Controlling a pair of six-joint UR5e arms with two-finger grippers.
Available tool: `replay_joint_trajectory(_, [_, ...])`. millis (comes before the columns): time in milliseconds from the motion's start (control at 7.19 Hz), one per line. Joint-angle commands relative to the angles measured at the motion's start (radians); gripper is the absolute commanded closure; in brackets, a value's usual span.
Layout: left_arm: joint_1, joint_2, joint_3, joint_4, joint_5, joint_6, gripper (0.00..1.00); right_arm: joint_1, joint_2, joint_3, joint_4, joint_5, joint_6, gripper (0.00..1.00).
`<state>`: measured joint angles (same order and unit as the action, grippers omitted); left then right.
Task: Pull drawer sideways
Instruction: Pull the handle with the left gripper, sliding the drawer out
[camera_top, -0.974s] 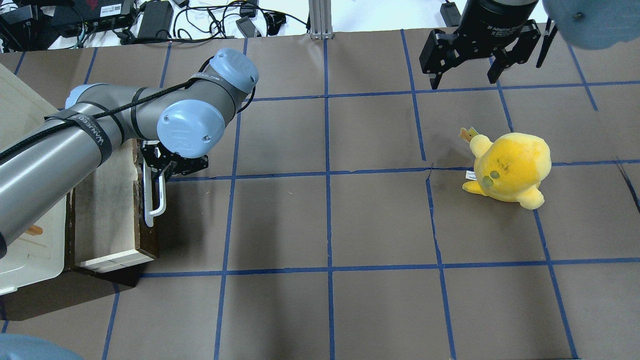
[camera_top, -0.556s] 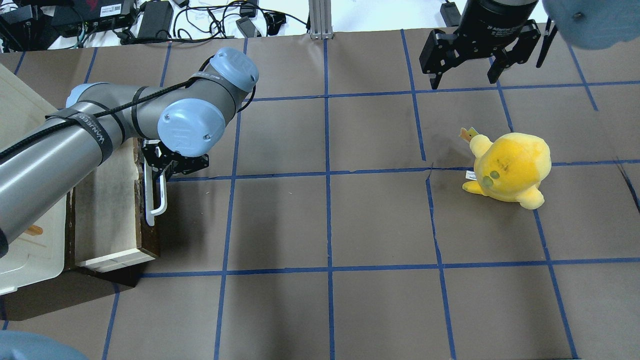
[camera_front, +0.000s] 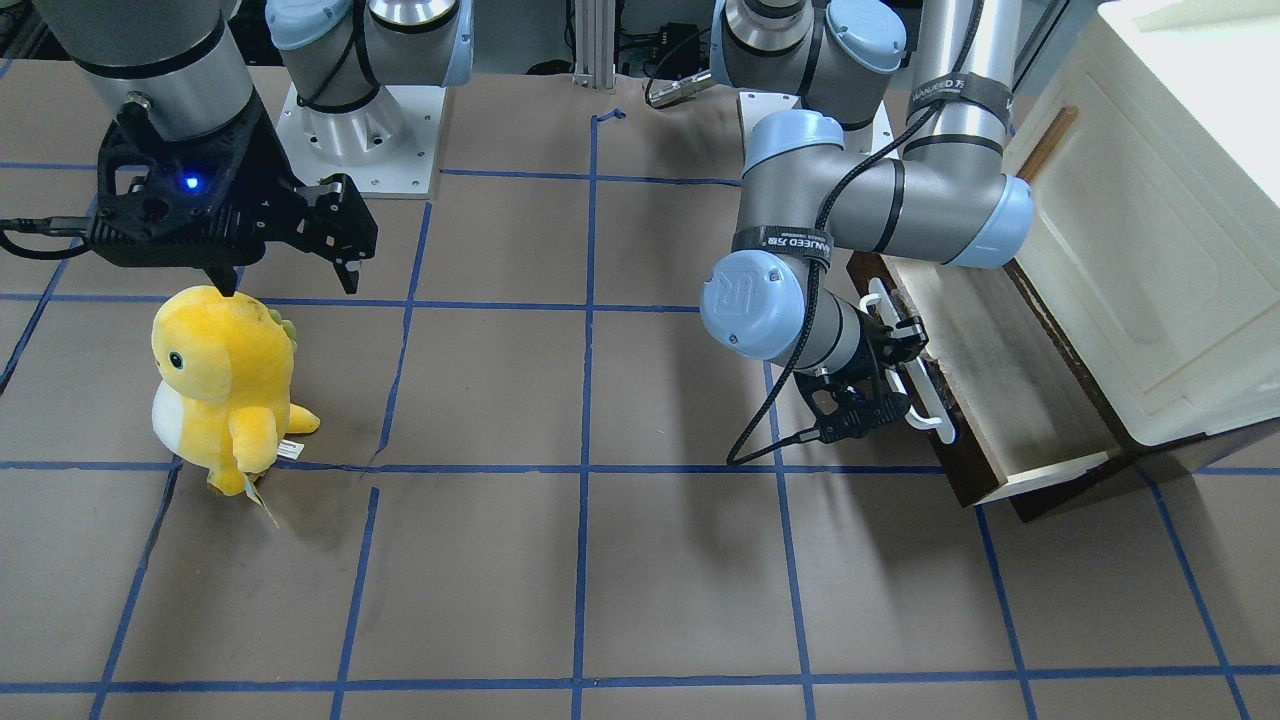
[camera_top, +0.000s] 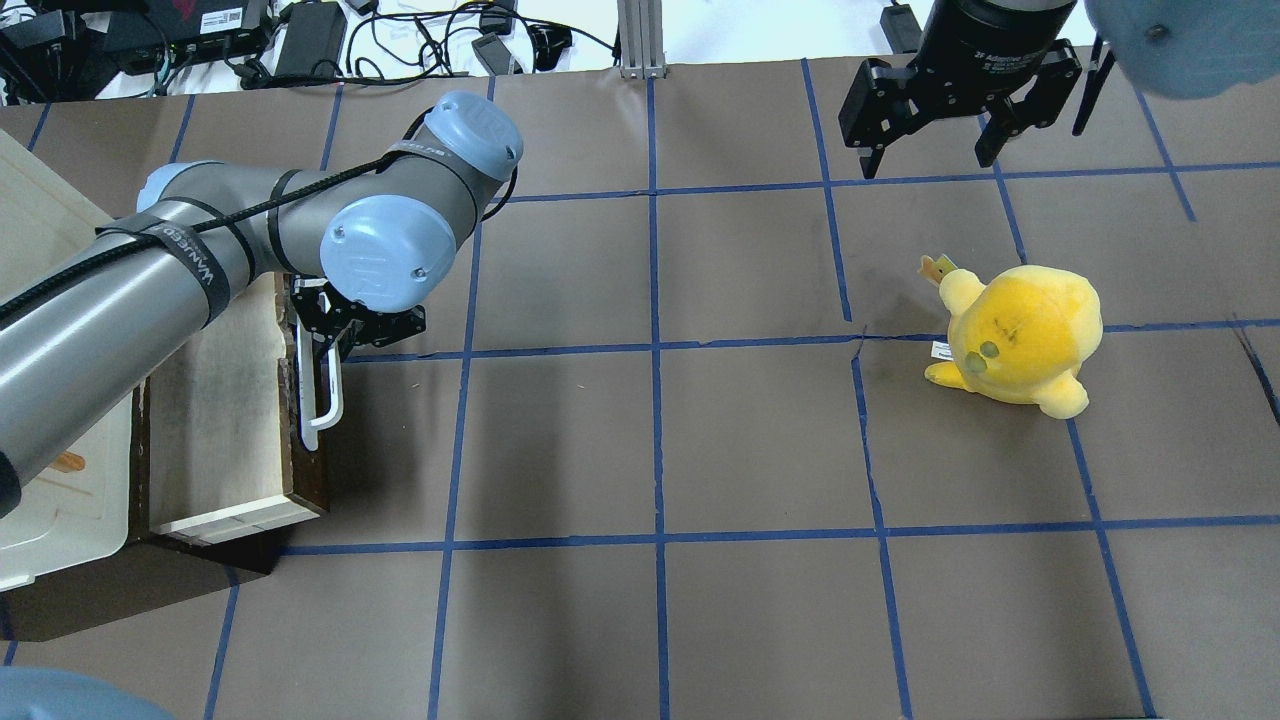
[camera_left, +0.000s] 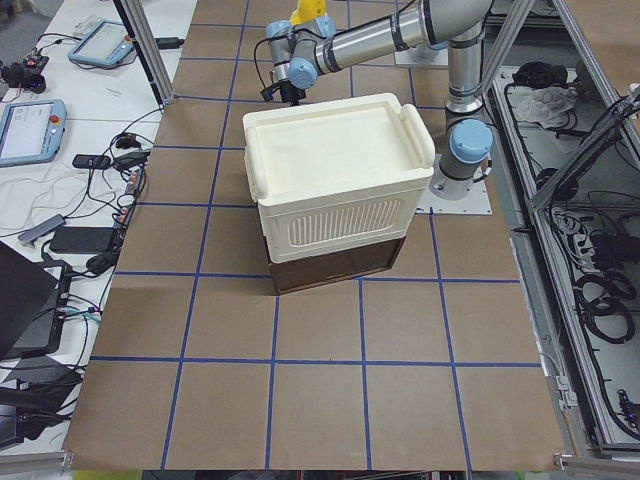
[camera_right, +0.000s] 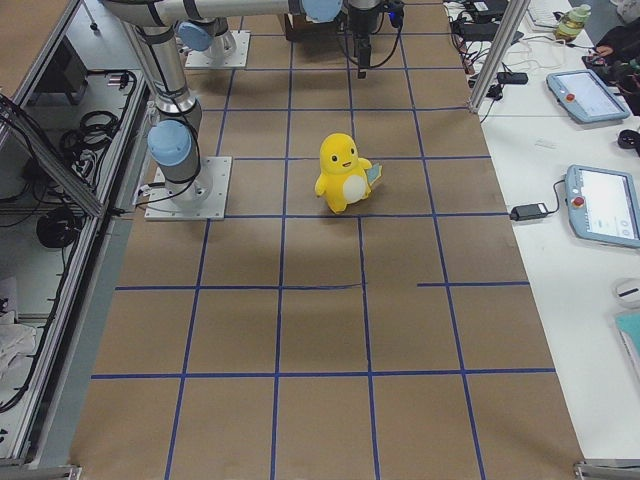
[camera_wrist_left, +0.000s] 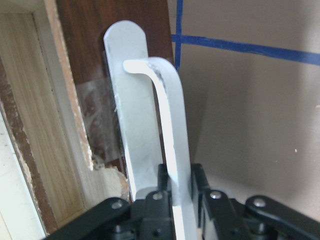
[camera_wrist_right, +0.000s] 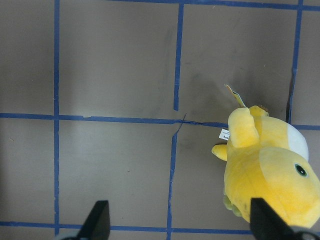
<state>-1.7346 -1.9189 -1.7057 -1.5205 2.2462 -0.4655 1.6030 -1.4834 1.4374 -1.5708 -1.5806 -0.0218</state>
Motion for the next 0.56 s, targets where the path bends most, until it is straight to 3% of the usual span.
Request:
replay_joint_trajectory(0, [-0.006,-0.002,0.008,0.000,-0.016,-0.002,0.98,0.000,0.000,0.000,0.000,0.001,0.000,0.00])
replay_joint_trajectory(417, [-0.020,-0.005,0.011,0.000,-0.022,-0.013,0.98,0.000,0.000,0.000,0.000,0.001,-0.001,0.00])
